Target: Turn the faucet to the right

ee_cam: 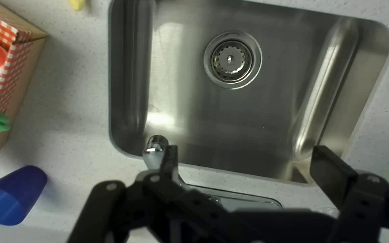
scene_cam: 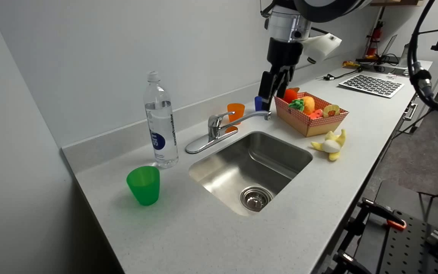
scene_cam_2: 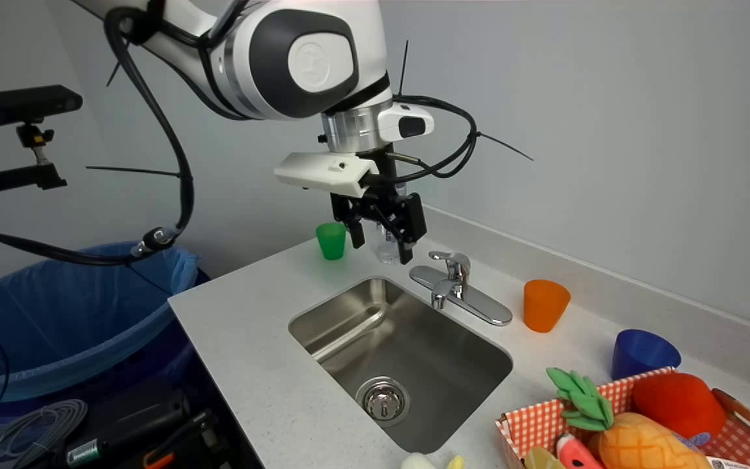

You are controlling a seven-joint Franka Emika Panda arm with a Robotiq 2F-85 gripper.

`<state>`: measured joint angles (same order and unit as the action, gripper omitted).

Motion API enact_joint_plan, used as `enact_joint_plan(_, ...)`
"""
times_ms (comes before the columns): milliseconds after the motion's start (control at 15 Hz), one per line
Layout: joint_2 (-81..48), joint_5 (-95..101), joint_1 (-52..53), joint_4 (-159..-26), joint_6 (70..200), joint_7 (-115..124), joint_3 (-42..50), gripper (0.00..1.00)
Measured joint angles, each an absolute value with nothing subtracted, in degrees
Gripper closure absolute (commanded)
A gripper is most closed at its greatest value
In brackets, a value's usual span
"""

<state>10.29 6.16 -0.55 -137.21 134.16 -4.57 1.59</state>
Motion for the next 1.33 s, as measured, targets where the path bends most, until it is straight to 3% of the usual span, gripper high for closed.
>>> enact_joint_plan(933, 7.76, 8.72, -1.09, -135.46, 133.98, -4.68, 1.78, 0.00)
enact_joint_plan(1333, 0.21, 8.80, -0.33, -134.84, 137.49, -4.69, 0.27, 0.00)
